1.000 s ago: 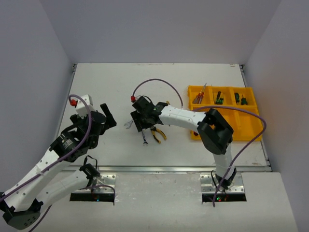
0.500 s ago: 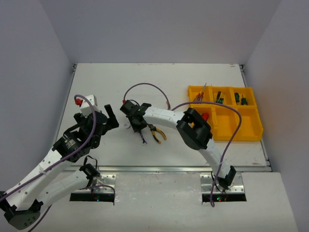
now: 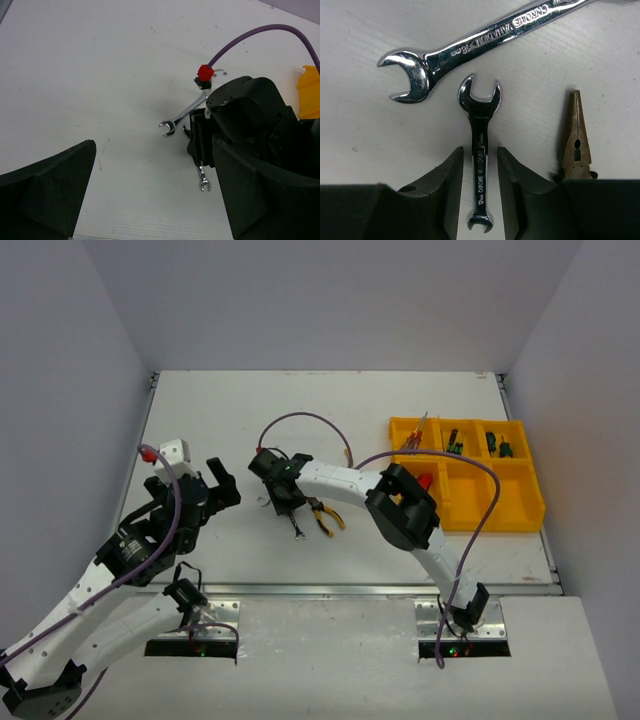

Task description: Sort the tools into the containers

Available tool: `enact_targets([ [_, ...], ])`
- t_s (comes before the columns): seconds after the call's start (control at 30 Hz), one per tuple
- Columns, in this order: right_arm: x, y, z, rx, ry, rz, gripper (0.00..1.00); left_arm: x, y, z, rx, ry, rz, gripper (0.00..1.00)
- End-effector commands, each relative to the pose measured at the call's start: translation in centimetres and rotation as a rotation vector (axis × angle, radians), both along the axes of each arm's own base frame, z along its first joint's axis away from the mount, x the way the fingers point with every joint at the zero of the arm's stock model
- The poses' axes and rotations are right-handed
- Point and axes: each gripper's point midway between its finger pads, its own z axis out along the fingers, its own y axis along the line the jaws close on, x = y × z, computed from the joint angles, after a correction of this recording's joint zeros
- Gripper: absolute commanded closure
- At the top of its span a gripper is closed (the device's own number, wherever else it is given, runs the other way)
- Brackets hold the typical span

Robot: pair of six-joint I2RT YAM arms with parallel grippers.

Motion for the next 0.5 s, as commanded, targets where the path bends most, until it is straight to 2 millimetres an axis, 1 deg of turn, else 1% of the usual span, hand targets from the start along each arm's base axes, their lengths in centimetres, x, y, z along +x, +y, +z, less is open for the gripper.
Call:
enact_targets([
  [0.0,-4.6,-4.1,-3.7,-0.198,0.188,0.053,0.67,0.2,0.0,0.9,-0.021,-0.042,0.000,0.00],
  [0.13,-5.4,-3.6,-4.0,-0.183,0.240,0.073,0.68,0.0,0.2,1.2,-0.030,-0.054,0.002,0.00],
  [0.23,-5.5,-3.7,-3.8,-0.192,0.243,0.074,0.69,-0.1,0.3,1.4,-0.040,-0.067,-0.001,0.00],
  [0.33,-5.2,-3.5,-3.9,-0.186,0.230,0.079,0.69,-0.1,0.3,1.4,-0.041,-0.067,-0.001,0.00],
  [0.43,-4.7,-3.1,-4.6,-0.192,0.226,0.087,0.70,-0.1,0.3,1.4,-0.040,-0.065,-0.001,0.00],
  [0.47,-4.5,-3.1,-5.1,-0.201,0.226,0.086,0.73,-0.1,0.2,1.4,-0.041,-0.065,-0.002,0.00],
])
